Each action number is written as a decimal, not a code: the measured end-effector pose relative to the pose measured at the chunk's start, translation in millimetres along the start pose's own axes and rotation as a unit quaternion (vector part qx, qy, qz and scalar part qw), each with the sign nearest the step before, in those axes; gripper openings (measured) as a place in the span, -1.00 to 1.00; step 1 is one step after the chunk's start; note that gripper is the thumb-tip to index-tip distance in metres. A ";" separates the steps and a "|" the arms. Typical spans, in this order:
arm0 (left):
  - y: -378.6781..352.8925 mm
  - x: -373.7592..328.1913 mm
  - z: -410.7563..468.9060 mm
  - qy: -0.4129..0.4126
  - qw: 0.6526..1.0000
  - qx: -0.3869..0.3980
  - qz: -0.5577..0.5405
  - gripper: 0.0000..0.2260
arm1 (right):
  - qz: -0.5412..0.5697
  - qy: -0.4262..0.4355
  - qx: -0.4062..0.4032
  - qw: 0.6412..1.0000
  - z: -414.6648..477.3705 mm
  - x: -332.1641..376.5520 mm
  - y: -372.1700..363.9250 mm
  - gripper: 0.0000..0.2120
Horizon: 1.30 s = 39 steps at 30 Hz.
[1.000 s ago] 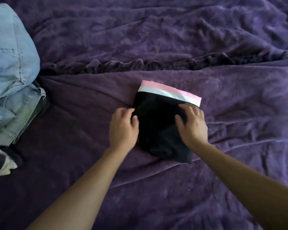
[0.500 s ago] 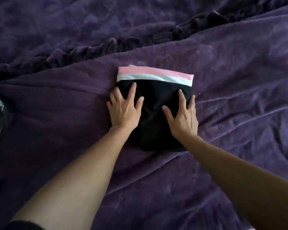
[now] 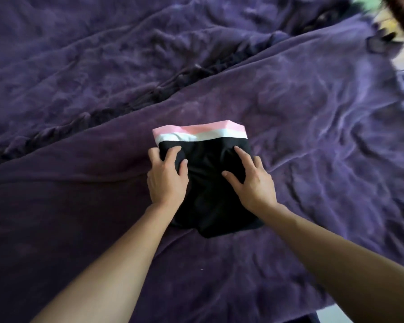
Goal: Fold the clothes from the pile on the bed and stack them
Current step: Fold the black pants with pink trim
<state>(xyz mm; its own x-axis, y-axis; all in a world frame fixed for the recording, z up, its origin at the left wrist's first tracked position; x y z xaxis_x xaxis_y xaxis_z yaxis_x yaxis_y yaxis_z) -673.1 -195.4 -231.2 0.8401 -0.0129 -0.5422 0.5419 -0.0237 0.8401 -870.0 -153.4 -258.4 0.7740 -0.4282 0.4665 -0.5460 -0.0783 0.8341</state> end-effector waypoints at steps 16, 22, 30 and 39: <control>-199.7 -379.7 -19.4 0.080 0.976 -0.012 -0.204 -0.66 | -0.151 0.052 -0.030 0.987 124.6 -308.7 305.6 -0.34; -277.7 -413.3 -39.2 0.041 0.971 0.102 -0.213 -0.50 | -0.180 0.001 -0.018 0.983 141.3 -397.4 307.8 -0.37; -316.2 -373.0 -54.5 -0.111 0.941 0.262 0.182 -0.36 | -0.229 -0.043 -0.008 0.972 134.4 -418.4 259.1 -0.39; -171.9 -331.2 -69.4 -0.058 0.943 0.254 0.206 -0.75 | -0.291 0.144 0.067 0.943 96.9 -282.4 277.2 -0.57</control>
<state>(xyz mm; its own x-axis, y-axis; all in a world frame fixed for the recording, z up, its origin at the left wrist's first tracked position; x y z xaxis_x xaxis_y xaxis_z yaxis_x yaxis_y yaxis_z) -1042.9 -117.7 -195.1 0.9528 -0.2344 -0.1932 0.0635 -0.4683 0.8813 -1271.0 -141.4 -187.5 0.9997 -0.0162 0.0169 -0.0215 -0.3464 0.9378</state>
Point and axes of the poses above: each hand's wrist, its own z-axis towards the middle knuckle, its own y-axis out of the back of the hand, x = y × z, the point moved 2 cm from there along z, towards the middle knuckle, and after that the axes turned 8 degrees about -y, right-handed, at the moved point
